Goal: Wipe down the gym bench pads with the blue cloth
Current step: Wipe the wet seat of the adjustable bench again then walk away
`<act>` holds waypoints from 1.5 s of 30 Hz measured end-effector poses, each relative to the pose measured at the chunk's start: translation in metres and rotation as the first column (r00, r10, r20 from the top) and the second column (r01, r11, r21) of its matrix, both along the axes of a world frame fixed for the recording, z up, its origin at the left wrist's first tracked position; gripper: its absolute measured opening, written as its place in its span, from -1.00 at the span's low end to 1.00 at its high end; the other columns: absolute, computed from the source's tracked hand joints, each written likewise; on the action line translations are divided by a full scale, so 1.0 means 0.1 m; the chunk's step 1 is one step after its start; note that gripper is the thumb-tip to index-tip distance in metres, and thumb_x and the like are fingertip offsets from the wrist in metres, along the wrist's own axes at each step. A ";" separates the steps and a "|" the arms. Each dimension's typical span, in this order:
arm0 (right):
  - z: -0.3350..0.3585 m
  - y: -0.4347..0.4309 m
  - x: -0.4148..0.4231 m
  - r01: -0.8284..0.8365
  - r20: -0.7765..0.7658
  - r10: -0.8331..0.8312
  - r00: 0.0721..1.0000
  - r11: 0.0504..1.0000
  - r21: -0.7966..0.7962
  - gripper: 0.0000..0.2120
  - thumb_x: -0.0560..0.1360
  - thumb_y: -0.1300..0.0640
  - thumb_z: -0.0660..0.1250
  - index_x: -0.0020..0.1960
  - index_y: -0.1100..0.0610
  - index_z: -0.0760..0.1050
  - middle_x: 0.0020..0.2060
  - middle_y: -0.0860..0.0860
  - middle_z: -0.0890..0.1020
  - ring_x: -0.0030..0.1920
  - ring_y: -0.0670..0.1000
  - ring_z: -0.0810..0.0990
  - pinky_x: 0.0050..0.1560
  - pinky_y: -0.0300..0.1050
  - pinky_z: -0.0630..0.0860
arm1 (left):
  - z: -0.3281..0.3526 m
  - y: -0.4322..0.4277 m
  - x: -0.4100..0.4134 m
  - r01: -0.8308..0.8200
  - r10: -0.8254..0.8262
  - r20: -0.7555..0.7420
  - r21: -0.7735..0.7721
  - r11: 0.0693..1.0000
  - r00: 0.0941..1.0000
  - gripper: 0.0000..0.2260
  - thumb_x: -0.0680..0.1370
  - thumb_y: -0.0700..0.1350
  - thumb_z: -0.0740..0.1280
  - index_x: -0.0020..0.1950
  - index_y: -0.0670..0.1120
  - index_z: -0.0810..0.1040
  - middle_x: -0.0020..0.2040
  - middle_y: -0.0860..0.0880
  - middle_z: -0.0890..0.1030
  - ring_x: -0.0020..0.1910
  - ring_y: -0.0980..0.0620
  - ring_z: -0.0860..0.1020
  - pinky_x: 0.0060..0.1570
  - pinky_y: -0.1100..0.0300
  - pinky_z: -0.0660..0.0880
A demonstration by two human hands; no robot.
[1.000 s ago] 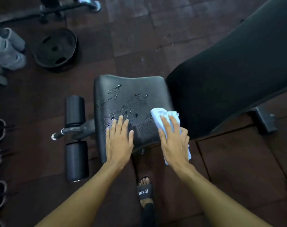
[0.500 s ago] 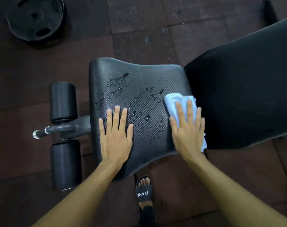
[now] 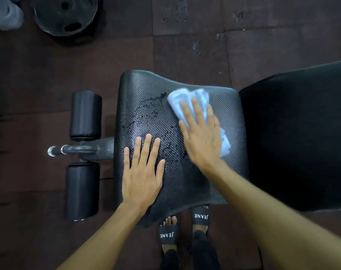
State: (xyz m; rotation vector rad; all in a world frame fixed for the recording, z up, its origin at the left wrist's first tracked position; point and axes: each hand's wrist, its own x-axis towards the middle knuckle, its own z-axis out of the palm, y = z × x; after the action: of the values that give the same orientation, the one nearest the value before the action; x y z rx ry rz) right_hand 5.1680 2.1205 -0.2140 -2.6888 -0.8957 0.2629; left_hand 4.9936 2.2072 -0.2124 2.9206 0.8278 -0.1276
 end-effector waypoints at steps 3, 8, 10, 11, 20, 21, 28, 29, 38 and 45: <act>0.03 -0.55 -0.61 -0.104 0.072 0.103 0.992 0.995 0.001 -0.54 0.69 -0.07 0.12 0.58 -0.09 0.24 0.59 -0.03 0.23 0.54 0.17 0.23 0.38 0.04 0.29 | 0.02 0.00 0.01 -0.005 0.005 0.010 -0.001 1.000 1.000 -0.49 0.65 0.11 0.02 0.59 0.00 0.14 0.60 0.00 0.09 0.59 -0.04 0.03 0.53 -0.14 0.04; -0.02 -1.27 -0.78 -0.098 -0.046 0.092 0.995 0.979 -0.181 -0.51 0.71 -0.11 -0.16 0.63 -0.11 0.07 0.63 -0.02 0.08 0.59 0.16 0.15 0.48 0.15 0.21 | 0.03 -0.01 0.01 -0.003 0.003 -0.011 -0.008 1.000 1.000 -0.48 0.66 0.12 0.00 0.60 0.01 0.09 0.61 0.01 0.03 0.60 -0.03 -0.03 0.53 -0.14 0.01; -0.03 -1.16 -0.45 0.051 0.021 -0.049 0.999 0.990 -0.131 -0.50 0.68 -0.10 -0.01 0.60 -0.06 0.19 0.60 0.05 0.21 0.51 0.26 0.25 0.45 0.17 0.25 | 0.03 -0.01 0.01 -0.001 0.001 -0.008 -0.012 1.000 1.000 -0.48 0.66 0.13 -0.01 0.61 0.02 0.06 0.62 0.01 0.02 0.60 -0.03 -0.04 0.54 -0.14 0.00; -0.04 -1.03 -0.24 0.108 0.040 -0.105 0.994 0.988 -0.111 -0.51 0.68 -0.09 0.02 0.59 -0.03 0.22 0.59 0.09 0.24 0.50 0.30 0.27 0.45 0.19 0.25 | 0.02 -0.01 0.01 -0.002 0.002 -0.006 -0.010 1.000 1.000 -0.48 0.66 0.13 -0.01 0.61 0.02 0.06 0.62 0.01 0.02 0.60 -0.03 -0.04 0.54 -0.14 -0.01; 0.04 0.82 0.19 0.071 0.020 -0.070 0.997 0.997 -0.044 -0.50 0.70 -0.11 -0.03 0.62 -0.07 0.11 0.62 0.02 0.12 0.60 0.24 0.05 0.46 0.16 0.17 | -0.01 0.00 0.00 -0.013 0.013 0.028 -0.011 1.000 1.000 -0.49 0.66 0.12 0.01 0.60 0.01 0.13 0.61 0.01 0.08 0.59 -0.04 0.02 0.52 -0.14 0.06; 0.07 0.93 0.12 0.048 0.000 -0.049 0.999 0.998 -0.039 -0.50 0.70 -0.11 -0.03 0.62 -0.08 0.09 0.63 0.00 0.10 0.60 0.23 0.03 0.47 0.13 0.15 | 0.01 0.00 0.00 -0.010 0.011 0.037 -0.026 1.000 0.999 -0.50 0.66 0.11 0.01 0.59 0.01 0.15 0.60 0.01 0.09 0.59 -0.03 0.03 0.52 -0.14 0.07; 0.27 0.64 0.42 0.236 -0.424 -0.029 0.905 0.864 0.445 -0.51 0.66 -0.04 0.09 0.57 0.01 0.26 0.58 -0.01 0.26 0.58 -0.04 0.16 0.57 -0.03 0.11 | 0.35 0.18 0.62 -0.198 0.241 0.262 -0.180 0.963 0.934 -0.60 0.64 0.00 0.07 0.46 -0.04 0.38 0.50 -0.01 0.34 0.49 -0.03 0.28 0.48 -0.03 0.14; 0.28 0.50 0.48 0.262 -0.409 -0.077 0.909 0.869 0.419 -0.53 0.67 0.00 0.11 0.56 0.03 0.28 0.58 0.00 0.27 0.58 -0.04 0.17 0.59 0.01 0.08 | 0.40 0.23 0.85 -0.206 0.255 0.274 -0.197 0.959 0.927 -0.60 0.64 -0.01 0.07 0.46 -0.05 0.37 0.51 -0.02 0.33 0.50 -0.04 0.28 0.49 -0.04 0.11; -0.12 -0.02 0.53 0.195 -0.117 -0.194 0.974 0.981 0.004 -0.52 0.71 -0.05 0.02 0.62 -0.10 0.11 0.63 -0.08 0.06 0.63 -0.03 -0.05 0.58 0.06 -0.18 | 0.05 0.27 1.95 -0.269 0.279 0.081 -0.118 0.956 0.957 -0.40 0.63 0.10 0.12 0.60 -0.10 0.07 0.62 -0.07 -0.01 0.60 -0.08 -0.05 0.54 -0.12 -0.10; -0.15 -0.01 0.51 0.224 -0.061 -0.223 0.973 0.975 -0.003 -0.52 0.70 -0.08 0.01 0.62 -0.13 0.11 0.63 -0.11 0.07 0.62 -0.07 -0.04 0.59 0.04 -0.16 | 0.04 0.86 1.83 -0.160 0.179 0.139 -0.141 0.977 0.974 -0.47 0.62 0.01 0.09 0.59 -0.06 0.15 0.62 -0.04 0.04 0.59 -0.06 -0.04 0.54 -0.08 -0.10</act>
State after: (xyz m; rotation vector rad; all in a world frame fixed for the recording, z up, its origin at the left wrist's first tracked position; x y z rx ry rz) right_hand 5.2191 2.1198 -0.2291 -2.7312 -0.5684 0.2900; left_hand 5.1767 2.2934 -0.2080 2.6855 0.9990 0.0511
